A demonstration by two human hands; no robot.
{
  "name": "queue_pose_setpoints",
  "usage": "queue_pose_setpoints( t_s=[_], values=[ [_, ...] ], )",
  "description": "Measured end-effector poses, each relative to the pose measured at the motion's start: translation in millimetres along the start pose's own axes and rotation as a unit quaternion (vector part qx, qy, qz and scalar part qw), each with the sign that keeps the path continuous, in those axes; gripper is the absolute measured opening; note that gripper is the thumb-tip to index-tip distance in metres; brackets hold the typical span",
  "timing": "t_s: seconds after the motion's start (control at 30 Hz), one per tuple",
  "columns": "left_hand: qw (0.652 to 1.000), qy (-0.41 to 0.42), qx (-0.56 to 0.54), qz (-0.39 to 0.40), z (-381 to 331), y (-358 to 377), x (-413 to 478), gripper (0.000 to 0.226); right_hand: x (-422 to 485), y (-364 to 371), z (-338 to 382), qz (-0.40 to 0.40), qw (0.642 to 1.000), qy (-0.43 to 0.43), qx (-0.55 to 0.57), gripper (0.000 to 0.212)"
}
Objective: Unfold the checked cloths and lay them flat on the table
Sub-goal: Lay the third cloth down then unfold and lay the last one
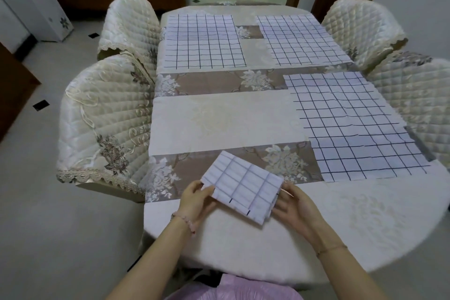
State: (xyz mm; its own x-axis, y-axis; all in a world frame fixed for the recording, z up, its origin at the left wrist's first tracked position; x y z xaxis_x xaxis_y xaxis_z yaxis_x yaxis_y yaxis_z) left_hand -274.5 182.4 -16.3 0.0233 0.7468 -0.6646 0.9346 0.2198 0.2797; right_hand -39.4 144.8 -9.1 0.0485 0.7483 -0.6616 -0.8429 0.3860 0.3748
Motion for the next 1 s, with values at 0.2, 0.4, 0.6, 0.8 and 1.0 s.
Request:
queue_pose_setpoints(
  t_s=[0.2, 0.4, 0.6, 0.8, 1.0],
  values=[
    [0.996, 0.063, 0.055, -0.022, -11.4, -9.7, -1.7, 0.013, -4.4, -8.3, 15.6, -0.123, 0.965, -0.095, -0.21, 0.025],
    [0.991, 0.11, 0.069, -0.021, -20.9, -2.5, -11.3, 0.017, -29.6, 71.5, 31.6, -0.018, 0.871, -0.26, -0.416, 0.026],
    [0.993, 0.114, 0.028, 0.019, -30.5, 16.0, -29.3, 0.016, -32.5, 124.4, 8.4, 0.057, 0.858, -0.245, -0.447, 0.043],
    [0.989, 0.119, 0.034, 0.084, -38.2, 20.9, -38.8, 0.017, -31.4, 125.6, 10.5, 0.073, 0.876, -0.232, -0.416, 0.021],
    [0.989, 0.119, 0.036, 0.078, -42.3, 12.6, -37.2, 0.02, -22.7, 111.4, 16.5, 0.05, 0.89, -0.223, -0.395, 0.01]
  ],
)
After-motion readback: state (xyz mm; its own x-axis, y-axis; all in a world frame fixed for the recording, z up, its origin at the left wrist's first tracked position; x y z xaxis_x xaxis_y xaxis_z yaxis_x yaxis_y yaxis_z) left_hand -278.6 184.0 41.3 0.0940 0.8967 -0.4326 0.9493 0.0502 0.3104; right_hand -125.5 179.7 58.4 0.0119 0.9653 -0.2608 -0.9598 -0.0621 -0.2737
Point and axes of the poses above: each hand's wrist, its own x-axis towards the middle knuckle, its own y-axis out of the palm, z = x × y, the point moved 6 cm from there along x, towards the middle knuckle
